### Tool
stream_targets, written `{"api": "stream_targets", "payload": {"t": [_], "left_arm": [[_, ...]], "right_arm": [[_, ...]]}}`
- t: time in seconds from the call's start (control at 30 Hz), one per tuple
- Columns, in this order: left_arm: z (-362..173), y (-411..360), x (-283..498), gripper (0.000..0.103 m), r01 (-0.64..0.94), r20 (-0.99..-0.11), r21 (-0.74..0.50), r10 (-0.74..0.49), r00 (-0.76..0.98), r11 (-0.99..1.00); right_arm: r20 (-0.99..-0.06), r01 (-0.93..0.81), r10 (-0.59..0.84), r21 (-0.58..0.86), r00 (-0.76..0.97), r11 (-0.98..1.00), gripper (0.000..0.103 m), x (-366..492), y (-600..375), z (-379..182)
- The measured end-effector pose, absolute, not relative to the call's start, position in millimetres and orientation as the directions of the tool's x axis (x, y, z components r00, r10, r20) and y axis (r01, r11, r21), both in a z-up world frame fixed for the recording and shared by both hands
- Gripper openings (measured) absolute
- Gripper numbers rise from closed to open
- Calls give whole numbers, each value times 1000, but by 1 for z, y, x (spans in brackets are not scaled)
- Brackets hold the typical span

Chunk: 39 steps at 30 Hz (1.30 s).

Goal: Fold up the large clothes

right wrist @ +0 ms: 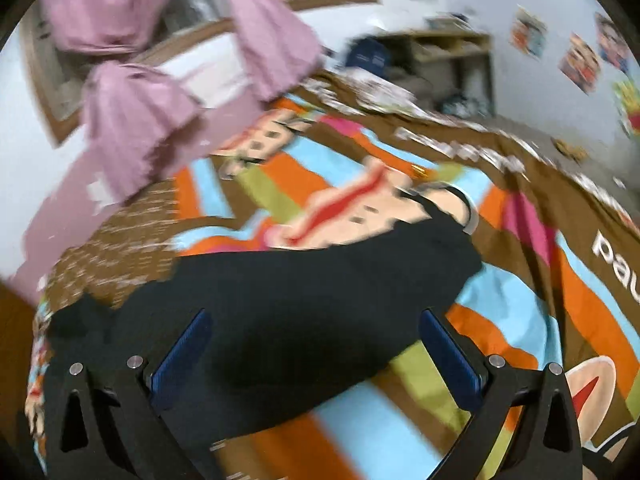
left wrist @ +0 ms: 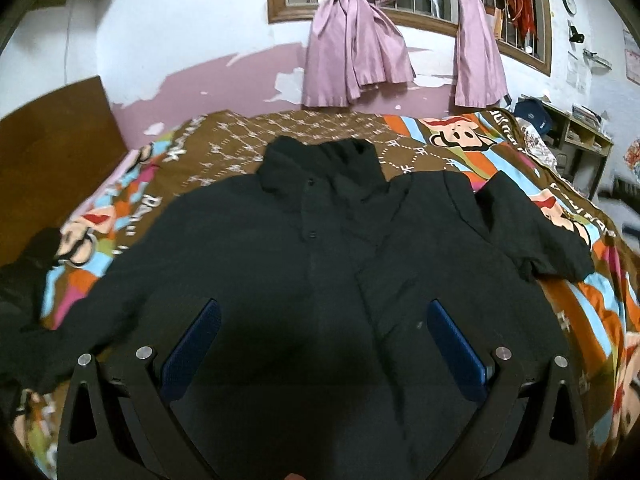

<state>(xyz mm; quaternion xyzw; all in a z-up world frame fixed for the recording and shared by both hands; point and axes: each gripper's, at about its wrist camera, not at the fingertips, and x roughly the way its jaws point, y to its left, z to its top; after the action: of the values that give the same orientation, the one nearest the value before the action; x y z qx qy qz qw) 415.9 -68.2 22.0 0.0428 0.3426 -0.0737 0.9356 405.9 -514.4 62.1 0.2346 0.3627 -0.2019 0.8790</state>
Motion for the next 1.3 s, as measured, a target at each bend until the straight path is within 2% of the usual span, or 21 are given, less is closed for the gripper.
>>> {"api": "stream_targets", "payload": {"t": [0.13, 0.2, 0.3, 0.5, 0.57, 0.63, 0.67, 0.7, 0.73, 0.77, 0.8, 0.83, 1.03, 1.17, 1.3], "left_arm": [[-3, -102, 454, 101, 172, -690, -2, -126, 712, 985], [-18, -120, 469, 101, 193, -714, -44, -166, 680, 980], [-36, -140, 484, 101, 225, -732, -85, -214, 647, 971], [-56, -162, 501, 101, 298, -734, -192, -338, 588, 935], [-63, -164, 503, 101, 313, -753, -187, -341, 563, 931], [-74, -163, 506, 101, 311, -784, -190, -334, 523, 931], [-79, -162, 509, 101, 307, -790, -206, -343, 508, 929], [-81, -160, 510, 101, 304, -790, -221, -353, 501, 927], [-82, -156, 511, 101, 300, -789, -236, -363, 496, 924], [-83, -154, 510, 101, 302, -788, -239, -366, 495, 923], [-83, -152, 510, 101, 307, -788, -234, -365, 496, 923], [-84, -151, 510, 101, 309, -788, -232, -364, 496, 922], [-66, -125, 499, 101, 292, -758, -282, -399, 516, 914], [-38, -86, 482, 101, 256, -734, -300, -394, 553, 919], [-7, -36, 465, 101, 185, -710, -305, -353, 609, 934]], "right_arm": [[-796, 607, -129, 334, 591, 721, 103, 398, -557, 14], [-807, 648, -59, 426, 588, 631, 103, 388, -579, -11], [-800, 695, 17, 530, 599, 485, 103, 375, -601, -43], [-726, 668, 145, 680, 673, 304, 101, 381, -611, -89], [-696, 653, 157, 715, 701, 250, 86, 381, -614, -98], [-675, 640, 160, 736, 721, 222, 59, 382, -616, -104], [-665, 630, 165, 744, 728, 221, 50, 383, -616, -105], [-654, 618, 170, 754, 737, 224, 34, 383, -614, -103], [-647, 609, 167, 759, 744, 231, 25, 384, -615, -102], [-649, 605, 156, 755, 745, 251, 22, 386, -615, -97], [-650, 600, 133, 748, 748, 285, 13, 387, -614, -89], [-641, 586, 109, 747, 760, 314, 11, 388, -614, -80], [-547, 453, -30, 660, 837, 598, 8, 403, -583, 19], [-448, 291, -65, 458, 892, 840, 8, 423, -513, 97], [-368, 58, 24, 211, 930, 976, 8, 437, -404, 142]]}}
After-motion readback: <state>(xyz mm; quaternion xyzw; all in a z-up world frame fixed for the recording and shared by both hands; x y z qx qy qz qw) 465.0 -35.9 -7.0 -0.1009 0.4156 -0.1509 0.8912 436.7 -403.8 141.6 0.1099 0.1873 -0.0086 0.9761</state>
